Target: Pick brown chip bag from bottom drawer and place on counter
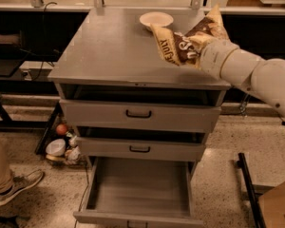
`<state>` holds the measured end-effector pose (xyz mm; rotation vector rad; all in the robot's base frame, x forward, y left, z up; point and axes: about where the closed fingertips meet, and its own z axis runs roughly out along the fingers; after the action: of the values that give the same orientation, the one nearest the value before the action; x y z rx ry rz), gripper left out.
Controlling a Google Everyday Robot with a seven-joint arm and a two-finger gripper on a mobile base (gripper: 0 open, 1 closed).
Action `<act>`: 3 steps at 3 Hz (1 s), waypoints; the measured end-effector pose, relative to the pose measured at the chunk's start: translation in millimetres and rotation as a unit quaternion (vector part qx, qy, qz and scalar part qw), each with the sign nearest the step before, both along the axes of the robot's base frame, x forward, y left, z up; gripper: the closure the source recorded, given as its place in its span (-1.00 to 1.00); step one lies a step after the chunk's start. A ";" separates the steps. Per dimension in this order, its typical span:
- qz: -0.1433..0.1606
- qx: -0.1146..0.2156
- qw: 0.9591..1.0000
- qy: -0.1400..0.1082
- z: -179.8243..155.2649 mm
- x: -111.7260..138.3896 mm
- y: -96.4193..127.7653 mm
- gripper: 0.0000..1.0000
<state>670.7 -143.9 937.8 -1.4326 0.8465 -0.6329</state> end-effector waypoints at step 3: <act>-0.014 0.078 0.996 0.046 7.3 105.8 42.9 0.62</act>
Offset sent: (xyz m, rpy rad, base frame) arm 0.1087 0.0416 0.0173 0.1668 0.0643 -0.0346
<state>776.6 -101.0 945.1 -1.3172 0.9688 -0.5145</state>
